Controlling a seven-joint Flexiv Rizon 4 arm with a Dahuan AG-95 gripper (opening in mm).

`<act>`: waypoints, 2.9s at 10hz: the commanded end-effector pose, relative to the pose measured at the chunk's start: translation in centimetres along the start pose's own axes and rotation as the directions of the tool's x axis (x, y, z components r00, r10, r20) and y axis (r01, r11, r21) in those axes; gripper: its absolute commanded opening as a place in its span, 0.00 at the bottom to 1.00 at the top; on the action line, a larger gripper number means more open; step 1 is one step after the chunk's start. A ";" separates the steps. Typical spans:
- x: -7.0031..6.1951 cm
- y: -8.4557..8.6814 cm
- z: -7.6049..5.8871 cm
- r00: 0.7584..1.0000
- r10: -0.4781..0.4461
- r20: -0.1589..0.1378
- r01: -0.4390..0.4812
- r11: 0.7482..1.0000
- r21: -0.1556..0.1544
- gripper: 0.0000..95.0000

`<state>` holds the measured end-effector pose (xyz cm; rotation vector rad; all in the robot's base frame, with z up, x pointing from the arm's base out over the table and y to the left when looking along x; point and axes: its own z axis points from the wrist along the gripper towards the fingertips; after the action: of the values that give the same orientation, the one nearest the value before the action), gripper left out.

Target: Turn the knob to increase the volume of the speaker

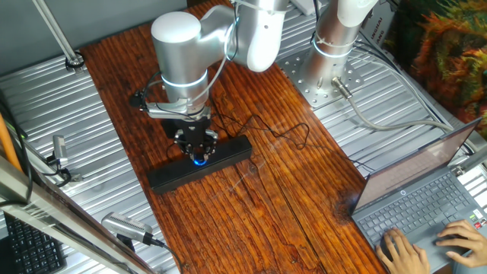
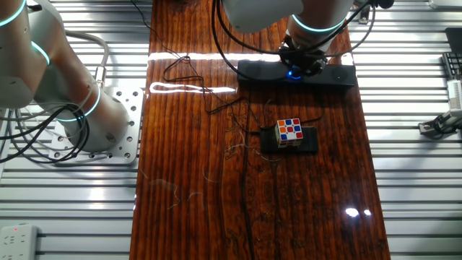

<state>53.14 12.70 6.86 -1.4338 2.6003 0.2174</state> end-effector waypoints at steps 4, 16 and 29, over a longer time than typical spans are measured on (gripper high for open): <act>0.0 0.0 0.0 0.983 0.184 -0.029 -0.184 0.983 0.006 0.00; 0.0 0.0 0.0 0.945 0.324 -0.040 -0.323 0.946 0.016 0.00; 0.0 -0.1 0.0 0.870 0.493 -0.035 -0.492 0.870 0.025 0.00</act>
<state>53.18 12.63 6.85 -0.7443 2.9476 0.2203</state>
